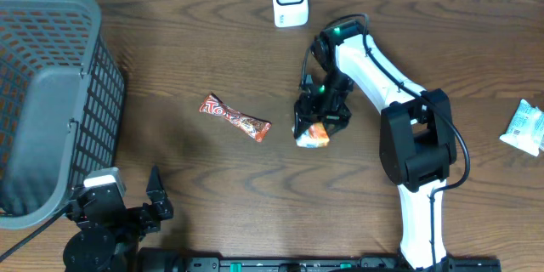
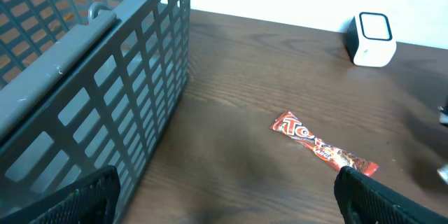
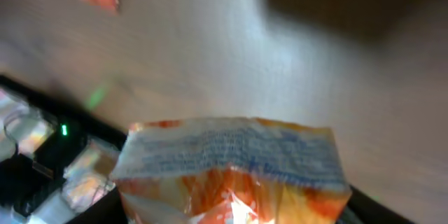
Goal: Scan the item barcode
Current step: 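Hold the tissue pack up to the white scanner with the right gripper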
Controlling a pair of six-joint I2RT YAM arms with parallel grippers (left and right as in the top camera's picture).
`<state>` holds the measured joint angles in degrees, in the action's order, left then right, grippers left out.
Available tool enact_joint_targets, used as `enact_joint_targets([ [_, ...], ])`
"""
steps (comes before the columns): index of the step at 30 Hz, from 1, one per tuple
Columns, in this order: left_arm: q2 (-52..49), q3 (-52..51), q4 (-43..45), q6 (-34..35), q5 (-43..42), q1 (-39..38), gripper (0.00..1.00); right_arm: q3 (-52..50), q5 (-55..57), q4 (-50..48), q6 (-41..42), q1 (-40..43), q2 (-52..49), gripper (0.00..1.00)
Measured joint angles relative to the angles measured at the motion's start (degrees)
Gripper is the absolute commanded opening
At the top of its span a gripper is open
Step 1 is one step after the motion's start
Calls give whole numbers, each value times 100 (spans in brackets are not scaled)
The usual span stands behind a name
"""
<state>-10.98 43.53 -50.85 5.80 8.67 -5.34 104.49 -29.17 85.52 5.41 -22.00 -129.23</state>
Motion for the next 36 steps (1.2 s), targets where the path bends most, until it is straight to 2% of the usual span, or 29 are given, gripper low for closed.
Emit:
enact_joint_targets([
  [7,0,0,2,0,0,0,98,240,2,-1069,0,2,-26,60],
  [15,0,0,2,0,0,0,98,1534,326,-2166,20,2,-50,64],
  [26,0,0,4,0,2,0,98,1810,1989,-5145,144,2,-197,61],
  [36,0,0,2,0,2,0,98,1814,3106,-7829,157,2,-1119,60],
])
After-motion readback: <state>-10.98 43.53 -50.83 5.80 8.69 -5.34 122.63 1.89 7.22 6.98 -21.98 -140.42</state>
